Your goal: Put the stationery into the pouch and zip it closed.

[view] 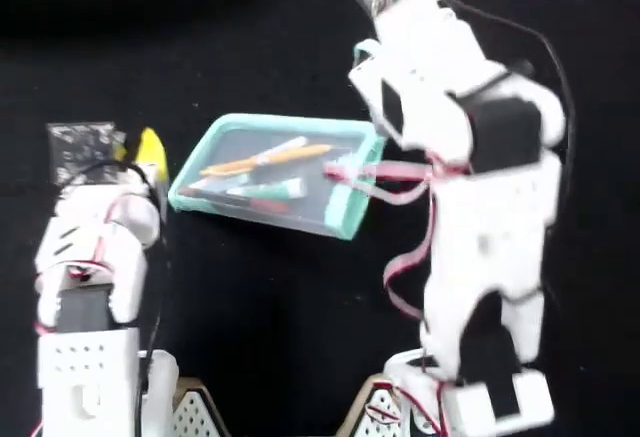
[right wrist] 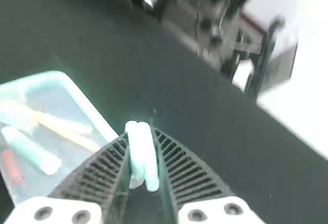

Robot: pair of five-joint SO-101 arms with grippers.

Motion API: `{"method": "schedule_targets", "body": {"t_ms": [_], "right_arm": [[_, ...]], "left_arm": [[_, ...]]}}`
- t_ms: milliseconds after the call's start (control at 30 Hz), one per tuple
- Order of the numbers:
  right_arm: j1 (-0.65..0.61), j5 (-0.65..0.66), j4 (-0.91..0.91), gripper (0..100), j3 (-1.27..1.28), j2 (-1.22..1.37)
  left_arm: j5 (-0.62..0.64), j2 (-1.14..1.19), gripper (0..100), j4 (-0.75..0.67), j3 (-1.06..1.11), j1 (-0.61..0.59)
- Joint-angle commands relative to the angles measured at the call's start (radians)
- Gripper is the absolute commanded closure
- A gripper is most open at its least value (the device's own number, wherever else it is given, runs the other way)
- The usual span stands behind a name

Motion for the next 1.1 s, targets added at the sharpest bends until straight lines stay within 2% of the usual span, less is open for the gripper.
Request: {"method": "schedule_targets", "body": {"t_ms": [0, 67, 133, 267, 433, 833, 933, 1067], "right_arm": [[-0.075, 0.008, 0.002, 98.6, -0.061, -0.147], [-0.124, 0.008, 0.002, 98.6, -0.061, -0.196], [-0.166, 0.006, -0.015, 98.6, -0.059, -0.229], [-0.189, 0.0, -0.103, 98.6, -0.059, -0.248], [-0.192, 0.0, -0.209, 98.6, -0.059, -0.239], [-0.192, 0.002, -0.555, 98.6, -0.082, -0.18], [-0.192, 0.003, -0.572, 98.6, -0.081, -0.153], [-0.192, 0.0, -0.569, 98.6, -0.082, -0.145]], "left_arm": [[-0.06, -0.005, 88, 0.249, -0.278, -0.045], [-0.06, -0.005, 88, 0.393, -0.377, -0.028], [-0.06, 0.002, 88, 0.499, -0.437, 0.041], [-0.057, -0.005, 87, 0.597, -0.479, 0.232], [0.028, 0.003, 87, 0.608, -0.55, 0.361], [0.025, -0.005, 88, 0.649, -0.581, 0.489], [0.011, -0.005, 88, 0.658, -0.581, 0.529], [-0.081, 0.005, 88, 0.631, -0.53, 0.532]]}}
